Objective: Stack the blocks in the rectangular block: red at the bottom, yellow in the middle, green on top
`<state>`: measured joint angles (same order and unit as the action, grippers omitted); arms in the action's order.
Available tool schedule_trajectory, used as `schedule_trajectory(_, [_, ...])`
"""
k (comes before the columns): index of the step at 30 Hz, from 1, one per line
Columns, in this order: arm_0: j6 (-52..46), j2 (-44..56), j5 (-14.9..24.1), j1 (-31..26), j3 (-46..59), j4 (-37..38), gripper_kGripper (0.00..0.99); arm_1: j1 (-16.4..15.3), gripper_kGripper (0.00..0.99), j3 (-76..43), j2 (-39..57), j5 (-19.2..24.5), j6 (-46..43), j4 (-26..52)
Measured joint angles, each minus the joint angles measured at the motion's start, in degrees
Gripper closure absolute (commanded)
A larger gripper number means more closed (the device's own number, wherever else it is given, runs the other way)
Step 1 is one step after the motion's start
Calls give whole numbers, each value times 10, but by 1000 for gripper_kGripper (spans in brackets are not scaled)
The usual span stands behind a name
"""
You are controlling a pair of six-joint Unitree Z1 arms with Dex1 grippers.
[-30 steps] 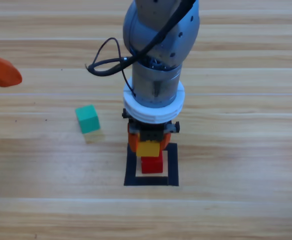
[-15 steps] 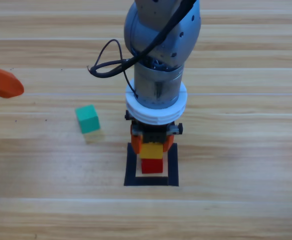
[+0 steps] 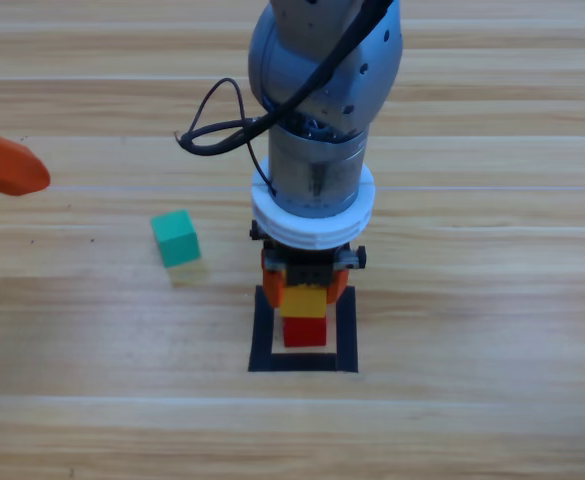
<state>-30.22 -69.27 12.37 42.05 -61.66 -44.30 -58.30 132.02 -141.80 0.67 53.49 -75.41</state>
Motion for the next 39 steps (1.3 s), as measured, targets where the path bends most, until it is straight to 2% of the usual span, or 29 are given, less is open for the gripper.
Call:
schedule_trajectory(8, [0, 0, 0, 0, 10, 7, 0, 0, 975, 0, 0, 0, -6, 0])
schedule_trajectory(11, [0, 0, 0, 0, 10, 8, 0, 0, 791, 0, 0, 0, -7, 0])
schedule_trajectory(12, [0, 0, 0, 0, 10, 8, 0, 0, 688, 0, 0, 0, -7, 0])
schedule_trajectory(13, [0, 0, 0, 0, 10, 8, 0, 0, 485, 0, 0, 0, -7, 0])
schedule_trajectory(14, [0, 0, 0, 0, 10, 8, 0, 0, 200, 0, 0, 0, -8, 0])
schedule_trajectory(15, [0, 0, 0, 0, 10, 8, 0, 0, 39, 0, 0, 0, -9, 0])
schedule_trajectory(16, [0, 0, 0, 0, 10, 8, 0, 0, 2, 0, 0, 0, -10, 0])
schedule_trajectory(29, [0, 0, 0, 0, 22, 15, 0, 0, 0, 3, 2, 36, -17, -17])
schedule_trajectory(34, [-3, 0, 7, 0, 22, 16, 0, -14, 0, 2, 40, 100, -27, -17])
schedule_trajectory(39, [-39, -16, 4, -22, -9, 17, 28, -43, 0, -49, 144, 156, -37, -13])
